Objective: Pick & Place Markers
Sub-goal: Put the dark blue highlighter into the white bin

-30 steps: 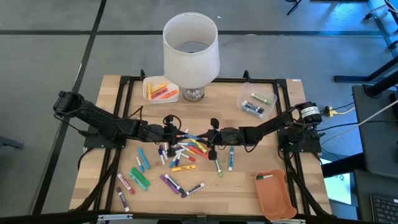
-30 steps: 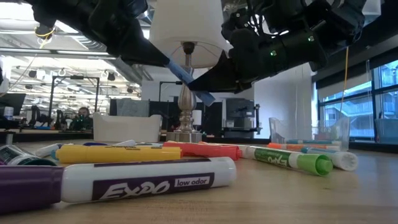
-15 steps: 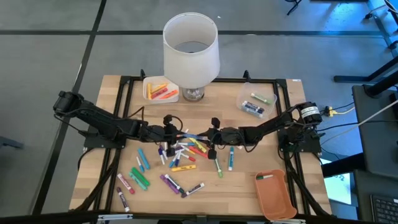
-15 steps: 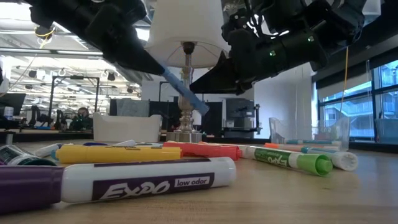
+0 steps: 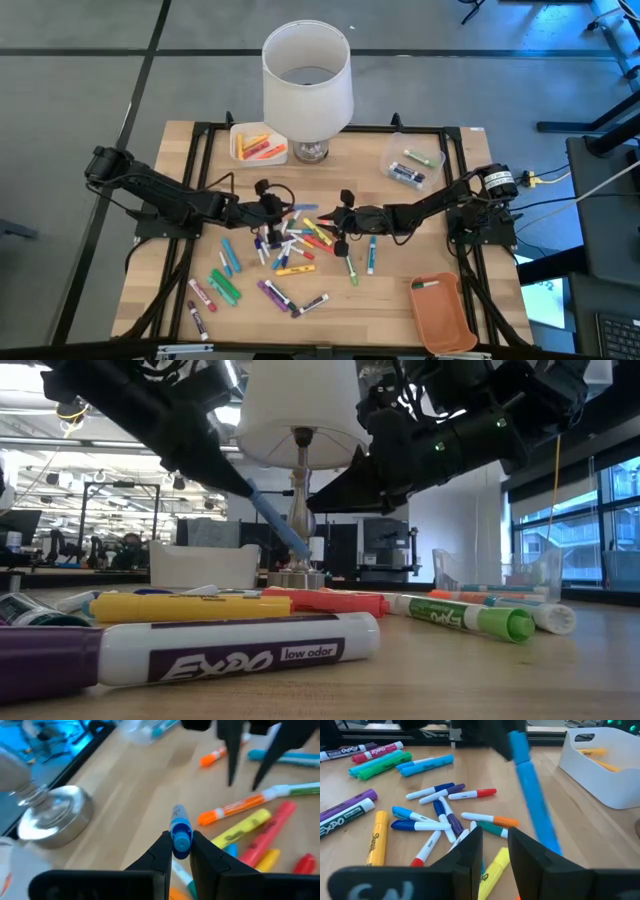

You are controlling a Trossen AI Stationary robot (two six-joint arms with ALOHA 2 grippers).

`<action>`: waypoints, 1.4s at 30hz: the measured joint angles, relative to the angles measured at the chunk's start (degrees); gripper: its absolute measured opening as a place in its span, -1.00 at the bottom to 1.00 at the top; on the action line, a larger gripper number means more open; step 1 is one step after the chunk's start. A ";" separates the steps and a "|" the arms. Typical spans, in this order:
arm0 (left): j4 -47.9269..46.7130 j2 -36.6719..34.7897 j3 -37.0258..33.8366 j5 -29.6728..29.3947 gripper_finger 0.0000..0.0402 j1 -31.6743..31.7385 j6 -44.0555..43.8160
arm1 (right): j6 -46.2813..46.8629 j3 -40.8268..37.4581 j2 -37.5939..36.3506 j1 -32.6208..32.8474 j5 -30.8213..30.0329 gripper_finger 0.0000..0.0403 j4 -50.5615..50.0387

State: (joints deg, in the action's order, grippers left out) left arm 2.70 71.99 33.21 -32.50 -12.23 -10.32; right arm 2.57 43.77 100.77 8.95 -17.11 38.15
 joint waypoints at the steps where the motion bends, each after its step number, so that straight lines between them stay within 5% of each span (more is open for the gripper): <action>1: -0.30 -0.01 0.00 -0.17 -0.78 0.00 -0.39 | 0.00 0.00 0.00 0.00 -0.13 -0.55 -0.18; 31: -2.09 -0.01 0.02 -2.73 -0.80 -0.03 -1.29 | -0.02 0.00 0.00 -0.02 -1.33 -0.54 -0.79; 42: -4.33 -0.87 0.55 -10.04 -0.80 1.39 -6.00 | -0.02 0.00 0.00 -0.07 -1.33 -0.54 -0.79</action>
State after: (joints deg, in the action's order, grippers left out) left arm -1.63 71.12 33.76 -42.54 -10.84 -16.31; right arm 2.55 43.76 100.77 8.88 -18.44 37.36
